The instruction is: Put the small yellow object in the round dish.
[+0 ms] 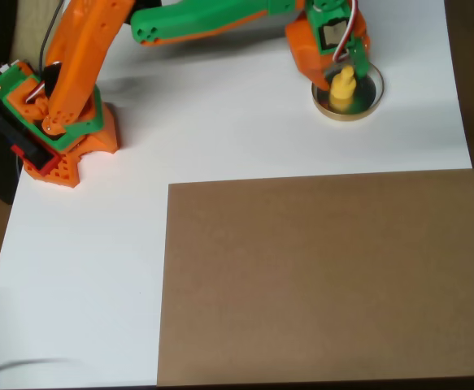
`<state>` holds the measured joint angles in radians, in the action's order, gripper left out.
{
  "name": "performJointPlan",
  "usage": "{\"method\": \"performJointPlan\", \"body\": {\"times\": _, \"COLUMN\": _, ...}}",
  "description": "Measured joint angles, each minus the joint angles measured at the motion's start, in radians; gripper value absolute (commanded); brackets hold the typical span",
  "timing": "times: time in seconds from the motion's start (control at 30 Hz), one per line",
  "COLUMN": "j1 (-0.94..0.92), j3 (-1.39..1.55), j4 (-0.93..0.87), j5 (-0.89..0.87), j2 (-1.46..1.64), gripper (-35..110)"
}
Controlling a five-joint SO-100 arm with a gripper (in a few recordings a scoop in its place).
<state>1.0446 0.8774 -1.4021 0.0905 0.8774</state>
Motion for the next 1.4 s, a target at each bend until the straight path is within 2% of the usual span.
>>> {"method": "performJointPlan", "body": {"times": 0.27, "j1": -0.028, "j3": -0.061, "j4": -0.035, "j5": 0.011, "j2": -0.003, "gripper": 25}}
{"method": "performJointPlan", "body": {"times": 0.6, "j1": -0.141, "j3": -0.080, "j4": -0.169, "j5": 0.167, "j2": 0.066, "gripper": 25}}
{"method": "performJointPlan", "body": {"times": 1.03, "j1": -0.316, "j3": 0.678, "j4": 0.017, "j5": 0.348, "j2": 0.663, "gripper": 25}}
{"method": "performJointPlan", "body": {"times": 1.4, "j1": -0.561, "j3": 1.029, "j4": 0.064, "j5": 0.383, "j2": 1.083, "gripper": 24}}
